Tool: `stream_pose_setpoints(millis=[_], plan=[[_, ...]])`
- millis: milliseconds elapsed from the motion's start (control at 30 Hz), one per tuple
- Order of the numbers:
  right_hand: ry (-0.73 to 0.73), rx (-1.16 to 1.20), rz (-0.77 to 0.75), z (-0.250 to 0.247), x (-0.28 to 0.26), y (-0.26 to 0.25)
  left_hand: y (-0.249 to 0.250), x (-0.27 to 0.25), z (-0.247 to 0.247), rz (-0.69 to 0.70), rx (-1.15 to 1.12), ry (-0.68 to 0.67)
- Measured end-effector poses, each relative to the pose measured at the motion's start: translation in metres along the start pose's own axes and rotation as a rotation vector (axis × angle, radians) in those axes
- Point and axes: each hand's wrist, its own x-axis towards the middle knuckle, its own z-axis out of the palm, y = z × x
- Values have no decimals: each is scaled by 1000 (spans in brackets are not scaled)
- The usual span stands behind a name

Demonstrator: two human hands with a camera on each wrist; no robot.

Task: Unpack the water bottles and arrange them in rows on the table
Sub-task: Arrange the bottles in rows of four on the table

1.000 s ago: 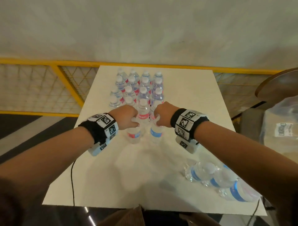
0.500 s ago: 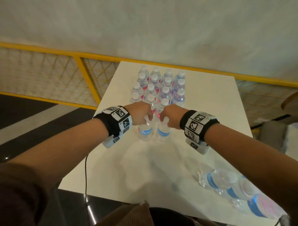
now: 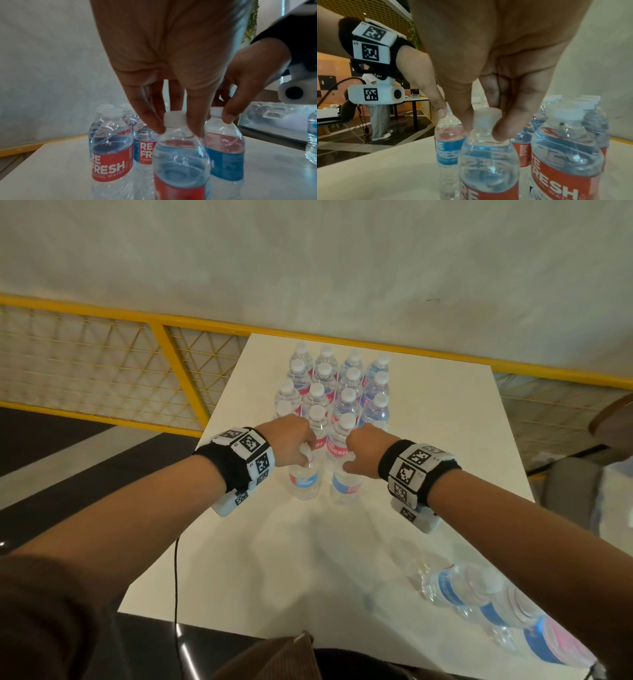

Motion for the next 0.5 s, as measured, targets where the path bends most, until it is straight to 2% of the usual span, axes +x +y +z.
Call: stream_pose_setpoints(millis=[133, 200, 333, 400, 500], plan=[[28, -33, 51, -1, -1, -3, -2, 1, 5, -125, 34, 70], [-12, -31, 40, -2, -1, -2, -3, 1, 6, -108, 36, 50], [-94, -32, -35, 0, -3, 2, -6, 0, -3, 33, 18, -61], [-69, -28, -32, -2, -3, 2, -7, 3, -7, 21, 10, -62], [-14, -27, 25, -3, 0, 2, -5, 6, -8, -81, -14, -21]])
